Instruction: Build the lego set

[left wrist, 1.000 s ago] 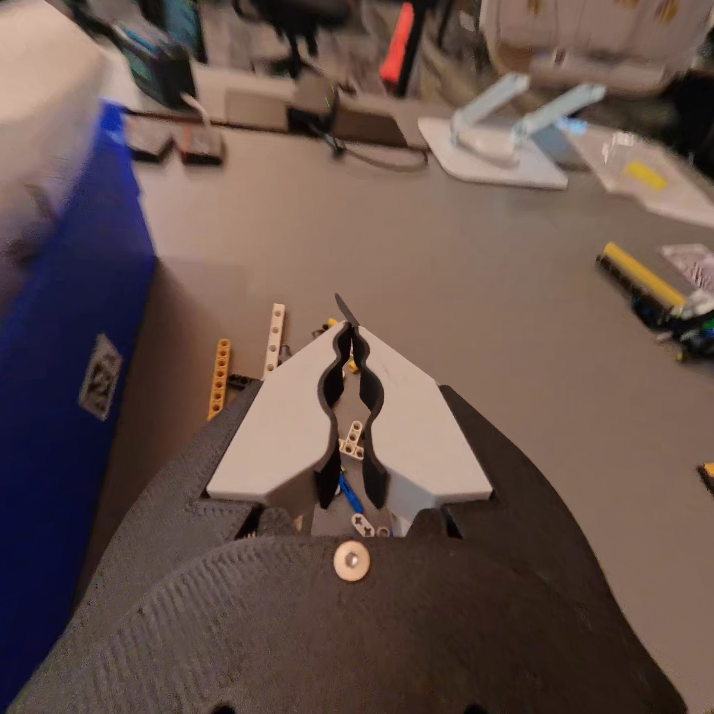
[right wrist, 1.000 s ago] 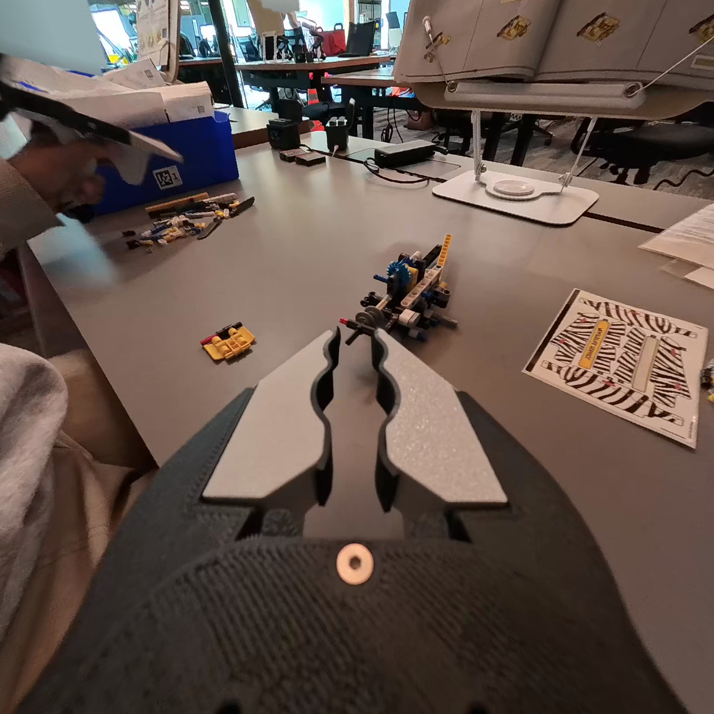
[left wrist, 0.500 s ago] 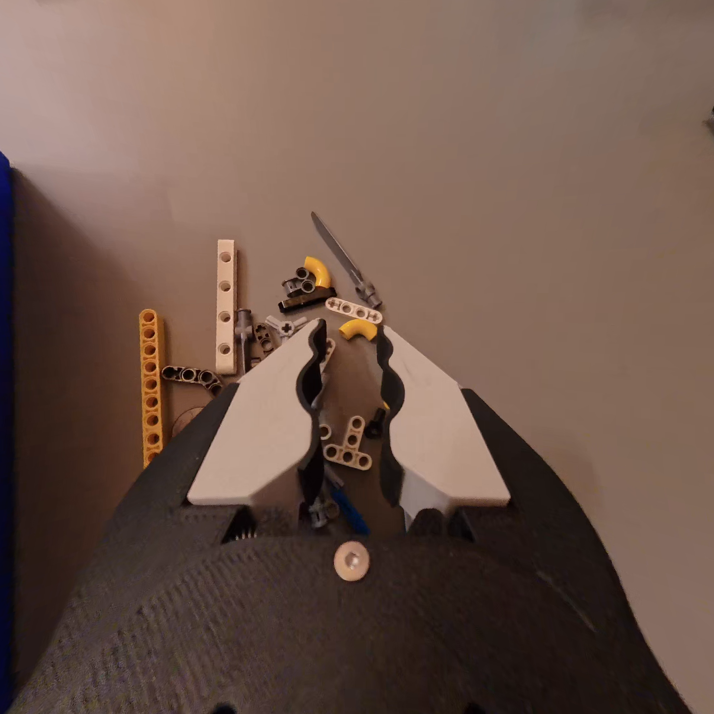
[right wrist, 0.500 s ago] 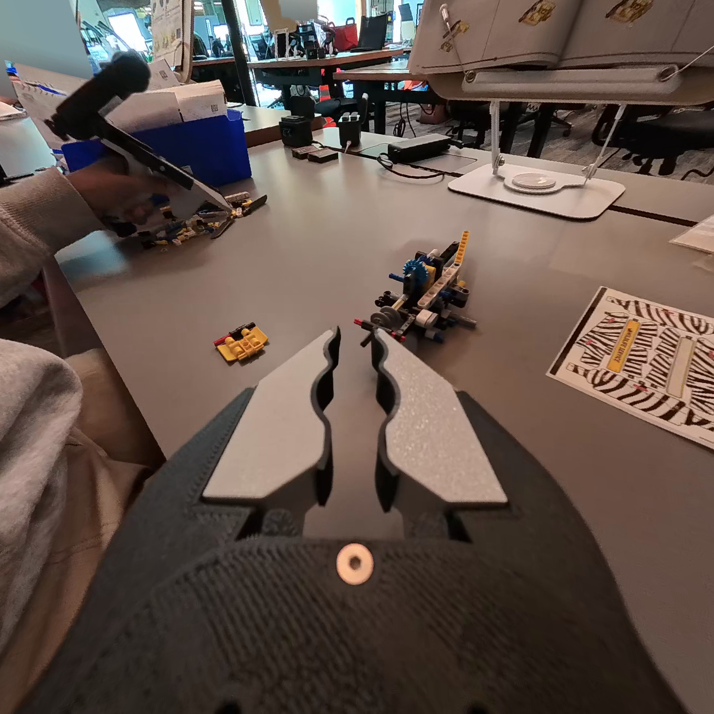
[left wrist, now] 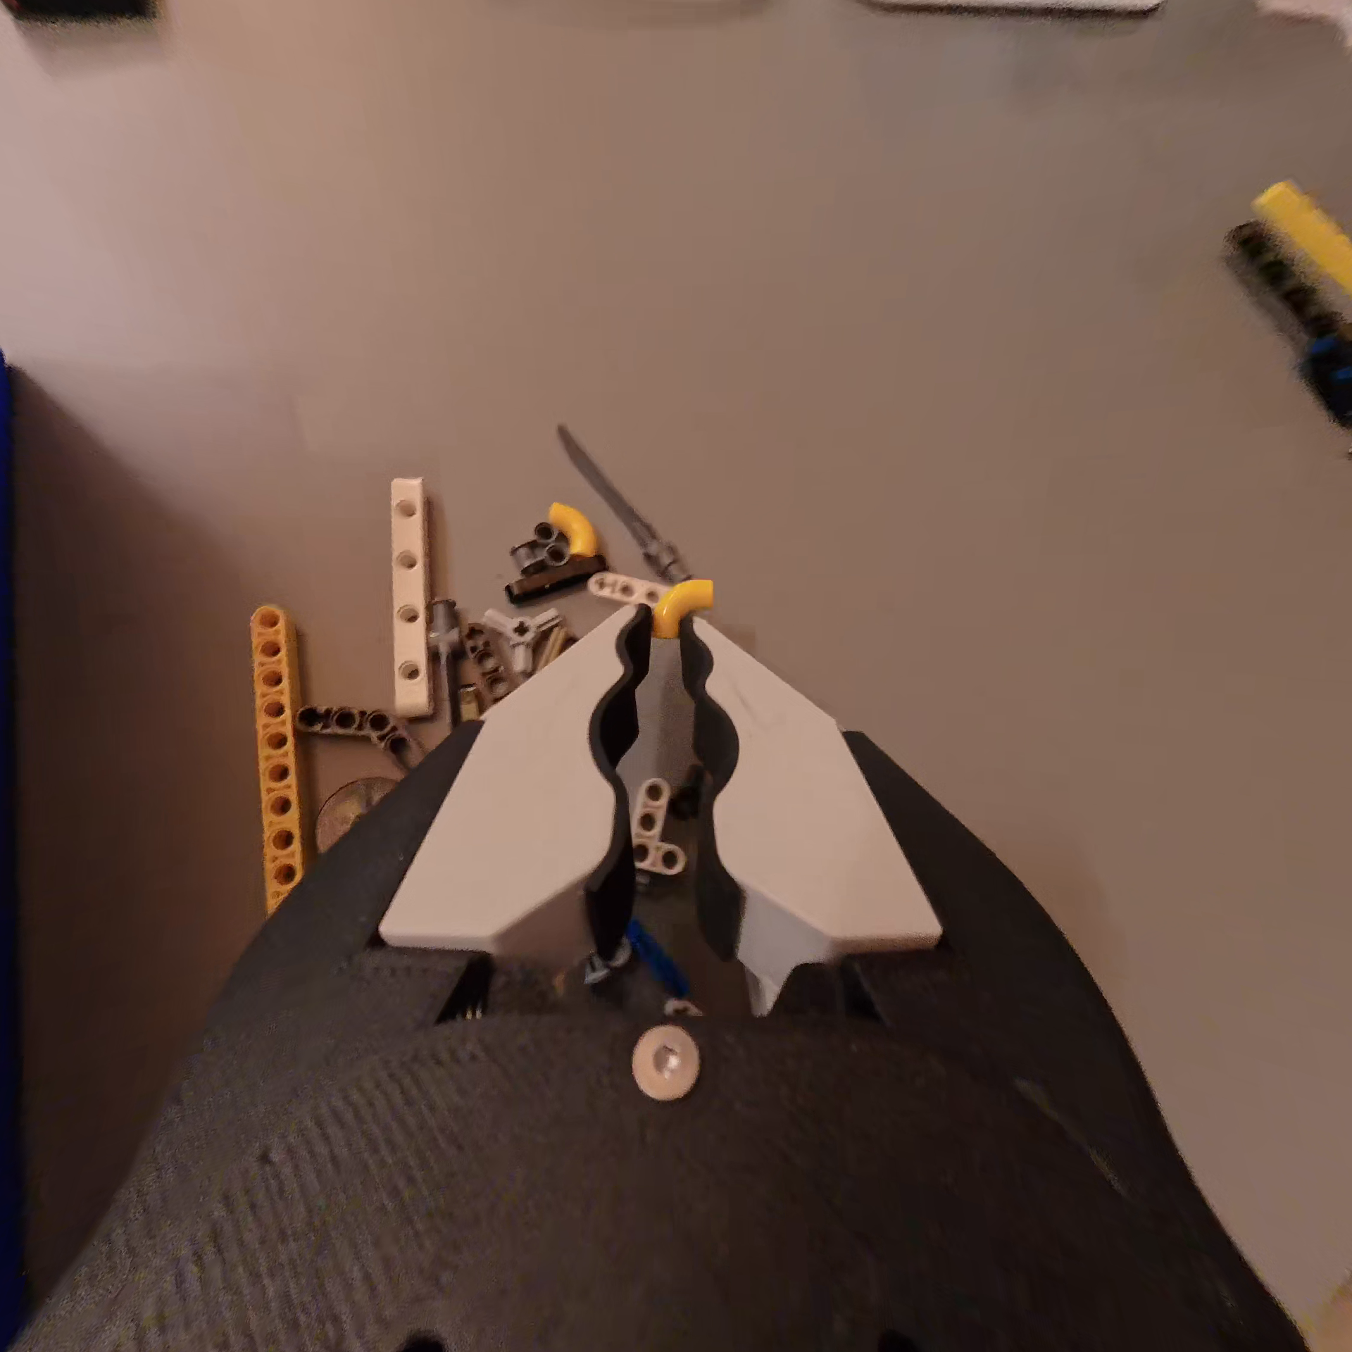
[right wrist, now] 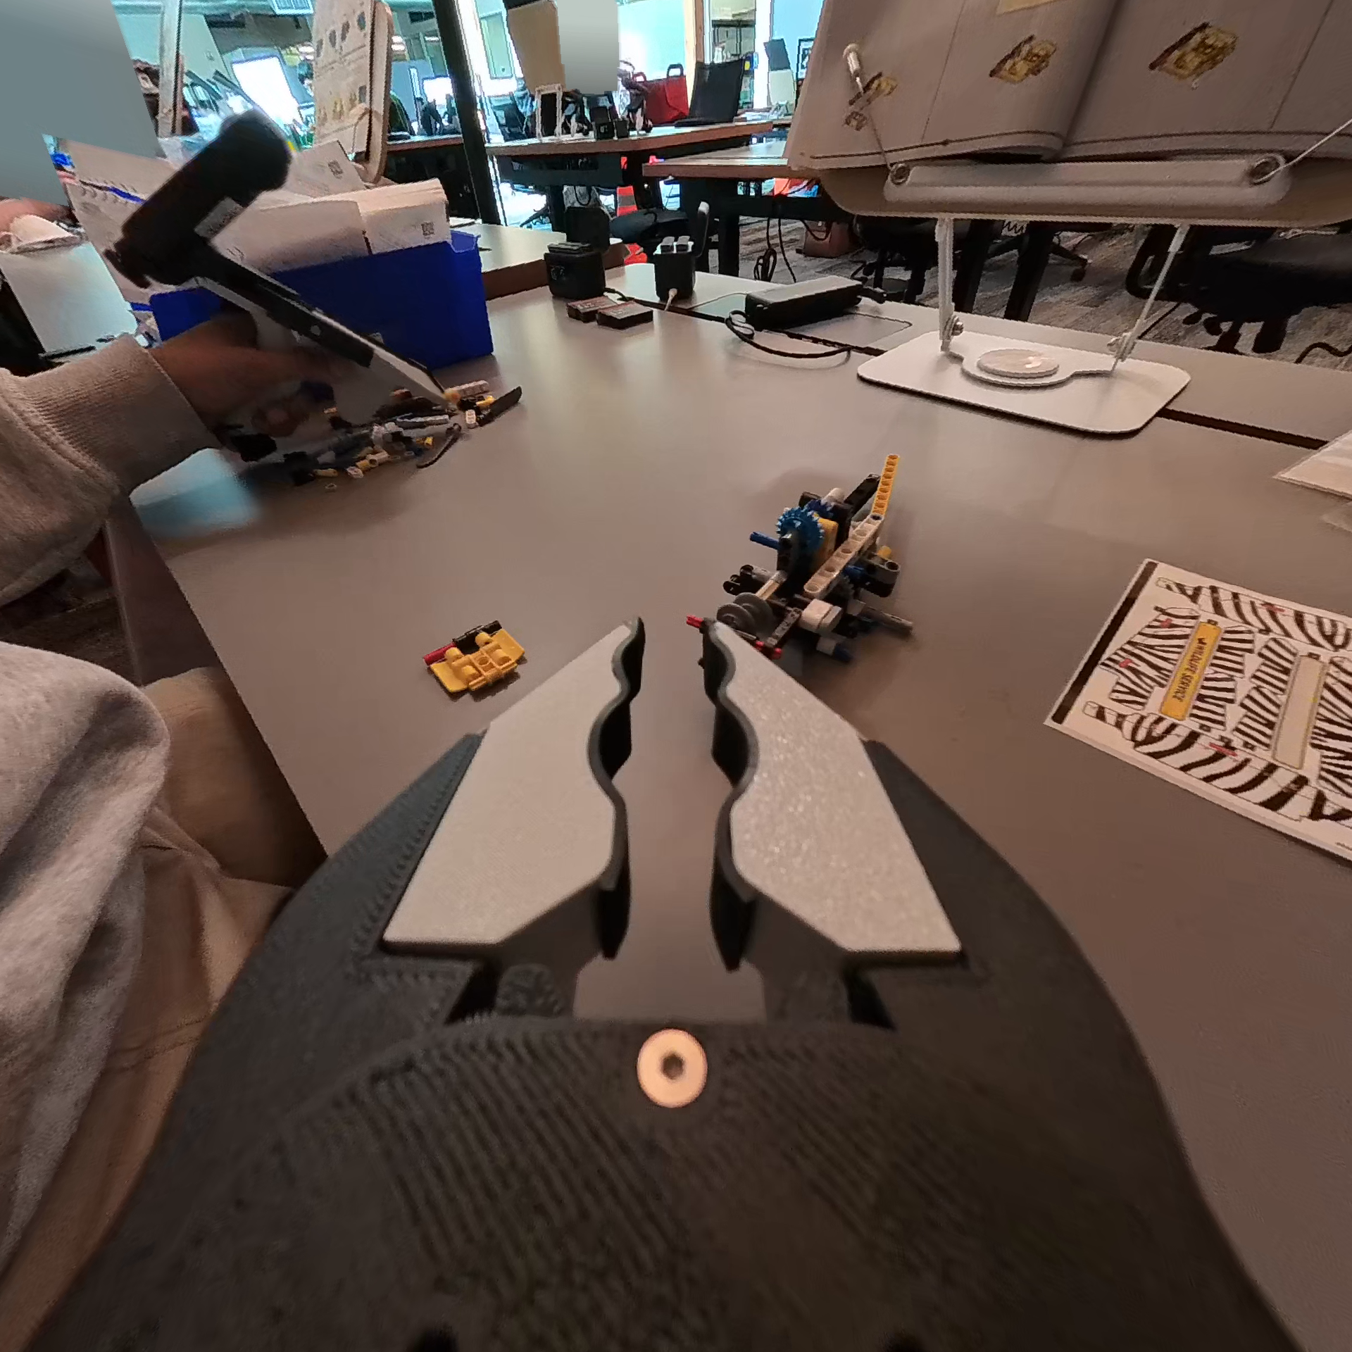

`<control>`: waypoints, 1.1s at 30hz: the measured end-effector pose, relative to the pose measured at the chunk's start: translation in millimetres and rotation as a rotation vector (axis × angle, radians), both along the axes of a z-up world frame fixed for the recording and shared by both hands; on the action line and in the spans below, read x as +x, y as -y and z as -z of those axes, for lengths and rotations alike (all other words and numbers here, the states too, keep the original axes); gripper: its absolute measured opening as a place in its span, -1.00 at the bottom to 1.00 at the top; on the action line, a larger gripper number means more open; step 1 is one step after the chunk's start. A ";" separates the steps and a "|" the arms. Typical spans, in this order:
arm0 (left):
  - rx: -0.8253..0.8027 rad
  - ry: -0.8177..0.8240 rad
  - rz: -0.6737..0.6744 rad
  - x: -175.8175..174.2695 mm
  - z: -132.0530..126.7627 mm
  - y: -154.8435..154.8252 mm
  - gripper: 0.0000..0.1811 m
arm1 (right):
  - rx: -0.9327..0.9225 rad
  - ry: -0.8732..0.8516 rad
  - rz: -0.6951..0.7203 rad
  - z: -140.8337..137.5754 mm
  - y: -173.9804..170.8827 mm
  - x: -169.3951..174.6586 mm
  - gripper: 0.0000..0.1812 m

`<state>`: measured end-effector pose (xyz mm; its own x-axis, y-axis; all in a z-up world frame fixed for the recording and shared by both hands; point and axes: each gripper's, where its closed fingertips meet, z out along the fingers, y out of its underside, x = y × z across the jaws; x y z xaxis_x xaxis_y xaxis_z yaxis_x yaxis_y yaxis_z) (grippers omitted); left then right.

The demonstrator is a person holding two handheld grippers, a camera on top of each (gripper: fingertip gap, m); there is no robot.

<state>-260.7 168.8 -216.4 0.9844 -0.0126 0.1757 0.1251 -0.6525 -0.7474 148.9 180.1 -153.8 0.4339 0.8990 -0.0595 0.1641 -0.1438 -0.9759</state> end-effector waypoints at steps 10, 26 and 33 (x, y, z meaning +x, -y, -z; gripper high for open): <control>0.251 0.867 0.573 165.1 -109.3 21.4 -0.92 | 0.042 0.002 -0.085 -3.3 24.2 -25.9 -0.83; 0.009 0.986 0.829 269.0 -97.2 55.0 -0.94 | 0.084 -0.055 -0.238 -13.6 62.3 -49.7 -0.75; -0.024 0.907 0.857 280.9 -79.5 58.5 -0.93 | 0.071 -0.042 -0.247 -9.8 64.2 -53.1 -0.74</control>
<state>20.3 110.2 -136.9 0.1843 -0.5769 0.7958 0.1167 -0.7911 -0.6005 95.9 115.8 -144.0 0.1987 0.9800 -0.0055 0.1451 -0.0350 -0.9888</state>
